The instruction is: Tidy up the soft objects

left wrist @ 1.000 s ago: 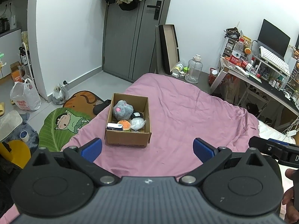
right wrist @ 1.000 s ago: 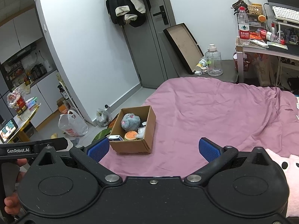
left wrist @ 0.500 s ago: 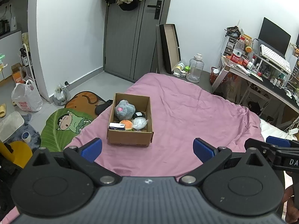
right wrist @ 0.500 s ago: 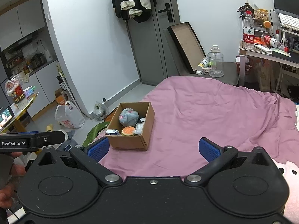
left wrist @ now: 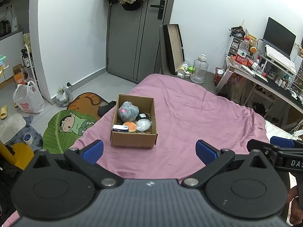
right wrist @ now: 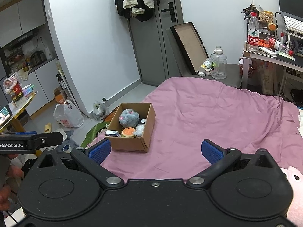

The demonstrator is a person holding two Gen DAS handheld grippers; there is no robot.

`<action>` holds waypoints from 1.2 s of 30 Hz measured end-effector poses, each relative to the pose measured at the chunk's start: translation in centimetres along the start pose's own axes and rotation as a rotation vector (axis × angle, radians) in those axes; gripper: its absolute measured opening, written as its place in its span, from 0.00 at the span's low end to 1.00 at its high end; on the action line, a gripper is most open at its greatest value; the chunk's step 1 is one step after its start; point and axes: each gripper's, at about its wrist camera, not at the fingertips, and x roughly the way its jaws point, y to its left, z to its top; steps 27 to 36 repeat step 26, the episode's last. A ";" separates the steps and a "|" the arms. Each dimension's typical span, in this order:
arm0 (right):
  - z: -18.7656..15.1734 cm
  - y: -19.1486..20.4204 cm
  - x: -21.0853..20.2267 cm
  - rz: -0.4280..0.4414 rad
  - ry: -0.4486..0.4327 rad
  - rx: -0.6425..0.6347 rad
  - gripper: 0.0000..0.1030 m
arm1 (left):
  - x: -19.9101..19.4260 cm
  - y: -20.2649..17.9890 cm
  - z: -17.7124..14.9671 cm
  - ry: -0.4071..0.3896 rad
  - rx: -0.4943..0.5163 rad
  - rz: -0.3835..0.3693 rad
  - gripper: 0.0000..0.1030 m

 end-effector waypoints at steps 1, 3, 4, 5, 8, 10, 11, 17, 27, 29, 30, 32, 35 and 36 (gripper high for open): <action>0.1 -0.1 0.1 -0.002 0.001 0.002 1.00 | 0.0 0.0 0.0 0.002 0.003 0.001 1.00; 0.1 -0.2 0.2 -0.005 0.003 0.009 1.00 | 0.1 -0.1 0.0 0.004 0.008 0.000 1.00; 0.1 -0.2 0.2 -0.007 0.004 0.010 1.00 | 0.1 -0.1 0.1 0.004 0.010 -0.001 1.00; 0.0 -0.2 0.3 -0.010 0.004 0.010 1.00 | 0.1 -0.2 0.1 0.006 0.010 -0.002 1.00; 0.0 -0.2 0.4 -0.014 0.006 0.007 1.00 | 0.2 -0.3 0.1 0.011 0.012 -0.002 1.00; -0.1 -0.2 0.6 -0.018 0.009 0.004 1.00 | 0.4 -0.2 0.2 0.017 0.010 -0.001 1.00; -0.1 -0.2 0.6 -0.020 0.010 0.003 1.00 | 0.5 -0.2 0.2 0.020 0.009 -0.002 1.00; -0.1 -0.5 1.5 -0.027 0.024 0.004 1.00 | 0.8 -0.2 0.0 0.005 0.004 -0.007 1.00; -0.5 -0.8 3.8 -0.016 0.068 0.002 1.00 | 3.0 0.1 -0.1 0.023 0.010 0.005 1.00; -0.5 -0.8 3.8 -0.016 0.068 0.002 1.00 | 3.0 0.1 -0.1 0.023 0.010 0.005 1.00; -0.5 -0.8 3.8 -0.016 0.068 0.002 1.00 | 3.0 0.1 -0.1 0.023 0.010 0.005 1.00; -0.5 -0.8 3.8 -0.016 0.068 0.002 1.00 | 3.0 0.1 -0.1 0.023 0.010 0.005 1.00; -0.5 -0.8 3.8 -0.016 0.068 0.002 1.00 | 3.0 0.1 -0.1 0.023 0.010 0.005 1.00; -0.5 -0.8 3.8 -0.016 0.068 0.002 1.00 | 3.0 0.1 -0.1 0.023 0.010 0.005 1.00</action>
